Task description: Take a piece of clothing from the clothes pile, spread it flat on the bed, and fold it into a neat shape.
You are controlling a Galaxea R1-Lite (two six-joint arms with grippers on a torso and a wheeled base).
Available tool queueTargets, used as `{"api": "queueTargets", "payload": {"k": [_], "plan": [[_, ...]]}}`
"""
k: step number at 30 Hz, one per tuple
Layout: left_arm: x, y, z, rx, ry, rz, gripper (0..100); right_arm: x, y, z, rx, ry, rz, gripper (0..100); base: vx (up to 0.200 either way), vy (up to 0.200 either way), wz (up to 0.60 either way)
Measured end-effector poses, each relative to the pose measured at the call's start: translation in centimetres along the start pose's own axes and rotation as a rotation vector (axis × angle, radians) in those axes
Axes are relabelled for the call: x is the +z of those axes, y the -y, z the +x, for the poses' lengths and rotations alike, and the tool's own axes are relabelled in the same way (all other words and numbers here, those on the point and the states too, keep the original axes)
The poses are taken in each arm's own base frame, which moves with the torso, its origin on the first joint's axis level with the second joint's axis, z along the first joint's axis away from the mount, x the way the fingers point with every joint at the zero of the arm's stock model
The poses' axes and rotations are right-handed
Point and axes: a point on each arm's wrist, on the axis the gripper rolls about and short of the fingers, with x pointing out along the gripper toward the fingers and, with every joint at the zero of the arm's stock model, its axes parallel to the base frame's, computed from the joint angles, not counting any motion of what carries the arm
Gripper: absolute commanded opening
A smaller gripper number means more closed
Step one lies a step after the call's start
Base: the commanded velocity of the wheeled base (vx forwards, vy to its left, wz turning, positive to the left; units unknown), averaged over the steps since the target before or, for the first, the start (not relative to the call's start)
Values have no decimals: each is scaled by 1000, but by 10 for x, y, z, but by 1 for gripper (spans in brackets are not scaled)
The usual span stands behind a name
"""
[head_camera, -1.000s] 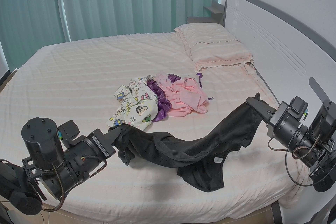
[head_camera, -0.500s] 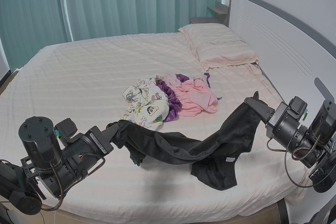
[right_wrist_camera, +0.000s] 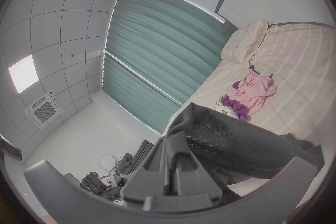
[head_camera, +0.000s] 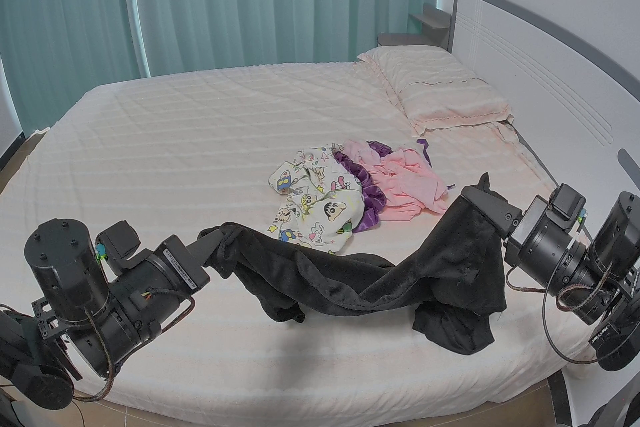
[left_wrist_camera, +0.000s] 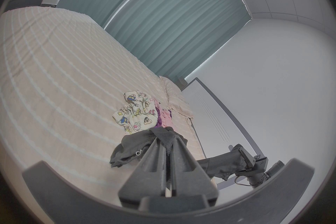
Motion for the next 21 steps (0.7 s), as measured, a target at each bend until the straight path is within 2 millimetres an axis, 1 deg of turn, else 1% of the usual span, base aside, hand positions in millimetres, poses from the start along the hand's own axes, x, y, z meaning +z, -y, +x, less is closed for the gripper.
{"api": "queueTargets", "payload": {"k": [7,15,21], "plan": [[1,1,-1,-5,3,-2,0,1,-2,-1,8,5,-1,0,0,200,0],[1,1,-2,-6,3,-1,0,-3,-5,-1,22,-14,3,0,0,200,0],[2,1,-2,-9,7,0,0,-2,-8,-2,31,-11,1,0,0,200,0]]}}
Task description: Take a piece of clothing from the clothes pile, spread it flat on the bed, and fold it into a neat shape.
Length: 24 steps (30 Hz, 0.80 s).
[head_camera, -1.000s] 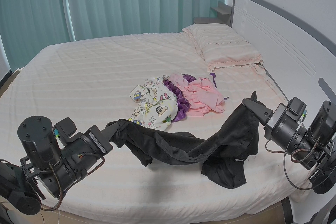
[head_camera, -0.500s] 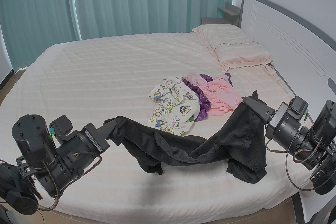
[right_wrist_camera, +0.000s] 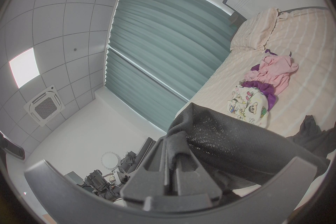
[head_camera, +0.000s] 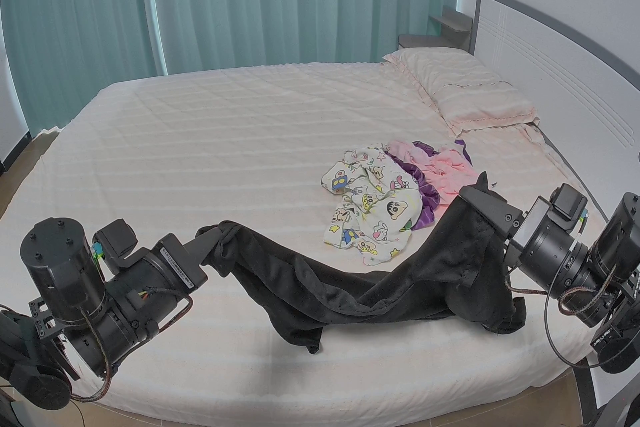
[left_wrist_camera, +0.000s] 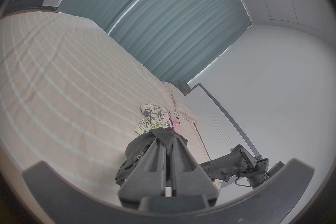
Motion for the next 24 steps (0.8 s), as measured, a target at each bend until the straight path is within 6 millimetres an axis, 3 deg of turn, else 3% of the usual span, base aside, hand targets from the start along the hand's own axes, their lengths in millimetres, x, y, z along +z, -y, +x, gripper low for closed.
{"api": "queueTargets", "payload": {"k": [24], "plan": [[5,3,-4,-18,21,-6,0,3,-6,-3,31,16,-7,0,0,200,0]]}}
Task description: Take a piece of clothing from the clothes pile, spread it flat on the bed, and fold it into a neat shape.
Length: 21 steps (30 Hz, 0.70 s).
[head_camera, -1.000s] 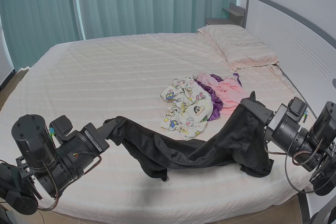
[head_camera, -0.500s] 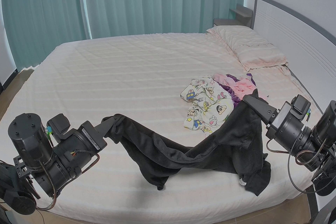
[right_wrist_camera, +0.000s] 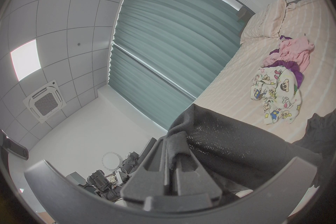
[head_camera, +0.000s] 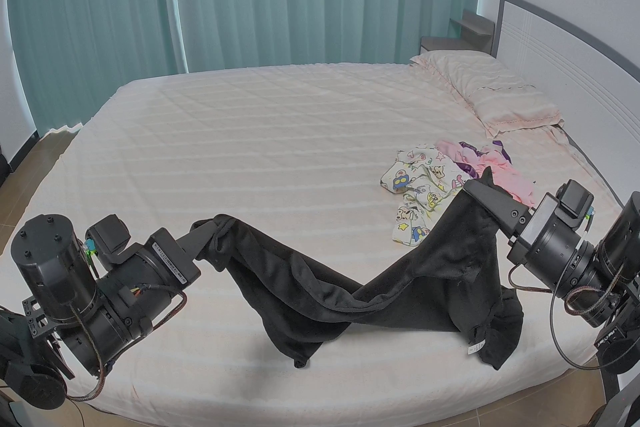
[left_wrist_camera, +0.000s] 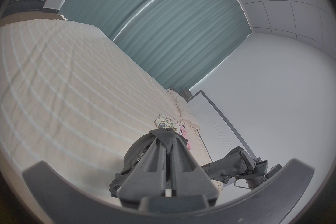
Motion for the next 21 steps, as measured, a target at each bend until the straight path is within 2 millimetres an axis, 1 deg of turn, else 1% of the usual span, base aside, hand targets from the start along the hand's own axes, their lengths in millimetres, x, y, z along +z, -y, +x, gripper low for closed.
{"api": "queueTargets", "payload": {"k": [8,15,21], "plan": [[1,0,0,0,3,-1,0,-1,0,0,1,-3,1,0,0,200,0],[-2,-4,-4,15,-8,3,0,2,-3,-1,13,4,-28,0,0,200,0],[-3,-6,-7,22,-15,5,0,2,-2,-5,2,6,-50,0,0,0,0]]}}
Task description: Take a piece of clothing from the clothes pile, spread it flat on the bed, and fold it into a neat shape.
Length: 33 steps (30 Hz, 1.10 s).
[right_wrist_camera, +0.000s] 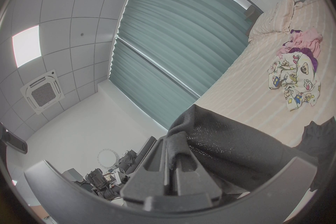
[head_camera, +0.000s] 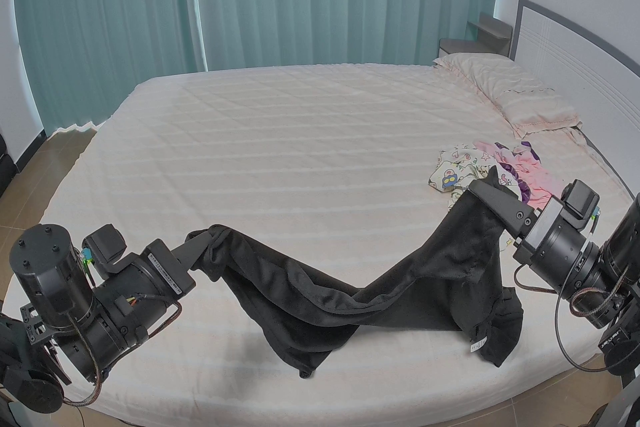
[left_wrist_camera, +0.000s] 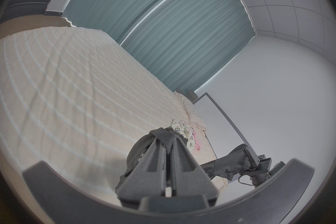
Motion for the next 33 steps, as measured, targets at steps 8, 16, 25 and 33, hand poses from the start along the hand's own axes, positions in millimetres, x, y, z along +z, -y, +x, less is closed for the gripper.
{"api": "queueTargets", "payload": {"k": [8,16,25,33], "plan": [[-3,-1,-2,3,-16,2,0,0,10,-10,-51,-3,-2,0,-125,0,0],[-8,-1,-9,-7,-40,8,0,4,4,-27,-37,9,-8,0,-200,0,0],[-6,6,-29,-76,-34,0,0,17,-18,-55,76,53,-21,0,-200,0,0],[5,11,-46,-128,16,-10,0,30,-40,-87,188,80,-40,0,-125,0,0]]}}
